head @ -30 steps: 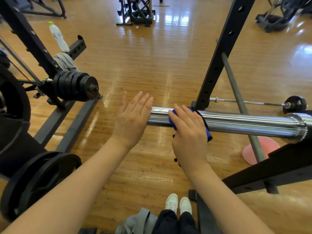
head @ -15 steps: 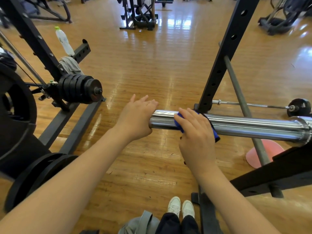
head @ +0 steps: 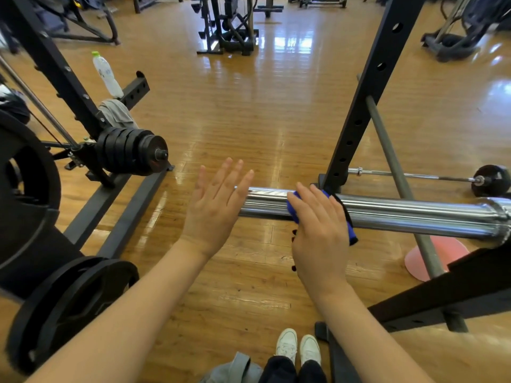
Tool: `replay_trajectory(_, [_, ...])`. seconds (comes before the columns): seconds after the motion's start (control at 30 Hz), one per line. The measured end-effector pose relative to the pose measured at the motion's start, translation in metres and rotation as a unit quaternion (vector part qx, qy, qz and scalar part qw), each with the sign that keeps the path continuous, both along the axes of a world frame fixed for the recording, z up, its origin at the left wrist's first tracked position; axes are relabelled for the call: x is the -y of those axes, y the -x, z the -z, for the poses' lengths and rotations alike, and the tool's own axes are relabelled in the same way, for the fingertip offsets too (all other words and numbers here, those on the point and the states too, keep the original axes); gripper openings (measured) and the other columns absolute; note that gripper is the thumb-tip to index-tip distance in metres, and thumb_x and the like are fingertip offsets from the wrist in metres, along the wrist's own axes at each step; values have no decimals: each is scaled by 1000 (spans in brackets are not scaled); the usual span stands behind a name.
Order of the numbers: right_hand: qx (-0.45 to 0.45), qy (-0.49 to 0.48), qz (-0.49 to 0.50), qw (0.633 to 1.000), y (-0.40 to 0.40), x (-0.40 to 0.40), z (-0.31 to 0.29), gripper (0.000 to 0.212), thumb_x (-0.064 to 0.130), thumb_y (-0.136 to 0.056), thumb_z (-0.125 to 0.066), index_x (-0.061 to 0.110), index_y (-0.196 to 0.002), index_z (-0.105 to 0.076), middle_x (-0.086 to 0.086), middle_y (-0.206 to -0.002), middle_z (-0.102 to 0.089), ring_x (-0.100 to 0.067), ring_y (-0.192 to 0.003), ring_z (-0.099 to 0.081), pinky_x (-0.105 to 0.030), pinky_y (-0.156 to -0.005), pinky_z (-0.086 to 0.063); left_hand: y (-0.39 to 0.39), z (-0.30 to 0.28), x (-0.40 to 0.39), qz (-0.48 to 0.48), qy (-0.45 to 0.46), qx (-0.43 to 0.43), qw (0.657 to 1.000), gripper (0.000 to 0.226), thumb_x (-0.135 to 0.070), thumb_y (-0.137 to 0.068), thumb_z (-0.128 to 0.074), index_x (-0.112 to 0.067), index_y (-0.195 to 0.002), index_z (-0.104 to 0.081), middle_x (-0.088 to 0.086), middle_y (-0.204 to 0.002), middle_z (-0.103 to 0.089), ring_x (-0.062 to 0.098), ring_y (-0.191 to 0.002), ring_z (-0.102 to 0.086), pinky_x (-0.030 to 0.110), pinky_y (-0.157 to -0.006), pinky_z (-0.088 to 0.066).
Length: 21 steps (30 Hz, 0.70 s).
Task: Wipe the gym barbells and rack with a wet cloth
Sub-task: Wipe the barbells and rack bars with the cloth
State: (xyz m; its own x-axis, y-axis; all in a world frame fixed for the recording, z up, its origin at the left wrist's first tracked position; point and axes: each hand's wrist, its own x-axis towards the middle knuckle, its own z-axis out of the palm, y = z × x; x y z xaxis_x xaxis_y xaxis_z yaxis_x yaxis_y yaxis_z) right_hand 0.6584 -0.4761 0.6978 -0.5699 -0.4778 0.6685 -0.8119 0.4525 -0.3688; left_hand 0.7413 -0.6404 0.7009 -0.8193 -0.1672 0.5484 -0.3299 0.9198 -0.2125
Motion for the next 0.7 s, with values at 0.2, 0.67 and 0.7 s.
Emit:
replay_trajectory(0.2, [39, 36, 59, 997, 29, -32, -10, 36, 7, -87, -40, 2, -111, -66, -13, -116, -65, -30, -115, -57, -46, -105, -36, 2, -12, -1, 13, -82, 35, 996, 79, 10, -64, -69, -4, -137, -43, 18, -140, -46, 36, -135, -36, 53, -111, -19])
replay_trajectory(0.67, [-27, 64, 48, 996, 24, -33, 11, 35, -5, -85, -44, 1, -112, -66, -15, -120, -63, -26, -122, -49, -42, -110, -29, -6, -23, -9, -20, -70, 93, 993, 99, -6, -64, -77, -10, -146, -23, 15, -151, -31, 31, -142, -18, 52, -113, -7])
replay_trajectory(0.7, [-15, 72, 69, 995, 22, -28, 8, 35, -3, -85, -43, 1, -110, -66, -14, -119, -64, -27, -121, -51, -41, -110, -28, -6, -15, -10, -21, -57, 71, 996, 98, -5, -61, -79, -8, -143, -27, 16, -148, -37, 31, -140, -23, 53, -113, -11])
